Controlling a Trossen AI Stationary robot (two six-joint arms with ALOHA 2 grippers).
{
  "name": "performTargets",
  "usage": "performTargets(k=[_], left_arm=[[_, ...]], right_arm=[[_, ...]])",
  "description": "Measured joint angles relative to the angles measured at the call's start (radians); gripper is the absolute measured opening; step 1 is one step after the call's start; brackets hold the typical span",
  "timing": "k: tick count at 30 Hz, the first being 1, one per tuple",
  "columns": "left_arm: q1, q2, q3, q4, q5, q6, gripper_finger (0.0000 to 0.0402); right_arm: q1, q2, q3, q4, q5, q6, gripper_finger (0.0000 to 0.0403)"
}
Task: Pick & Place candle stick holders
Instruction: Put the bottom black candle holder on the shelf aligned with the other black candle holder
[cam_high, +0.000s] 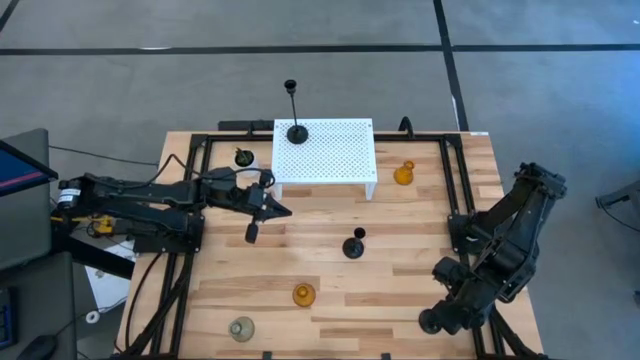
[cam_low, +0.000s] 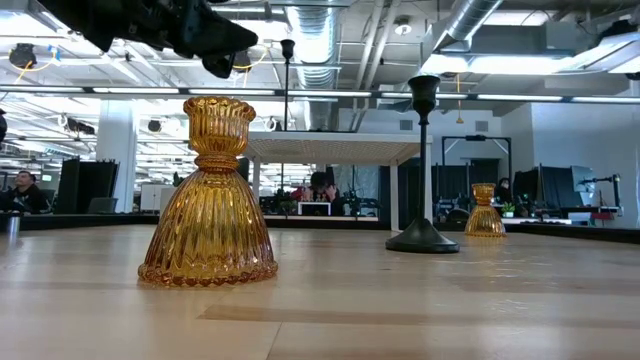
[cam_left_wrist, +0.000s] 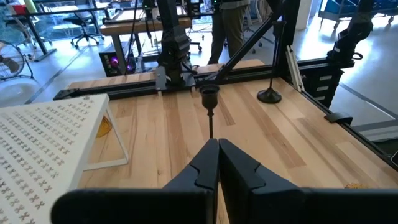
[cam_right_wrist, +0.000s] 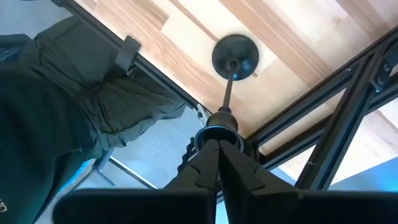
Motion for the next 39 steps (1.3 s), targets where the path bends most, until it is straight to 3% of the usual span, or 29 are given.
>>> performTargets(k=[14,39], left_arm=[[0.000,0.025,0.000,0.000,0.000,0.000,0.0011],[0.000,0.025,0.000,-0.002,0.000,0.000,0.0011]], right_arm=[[0.010,0.000,-0.001,-0.021,0.001,-0.014,0.0110],[0.056,0.160,-0.003,-0.026,-0.003,-0.079,0.0100]])
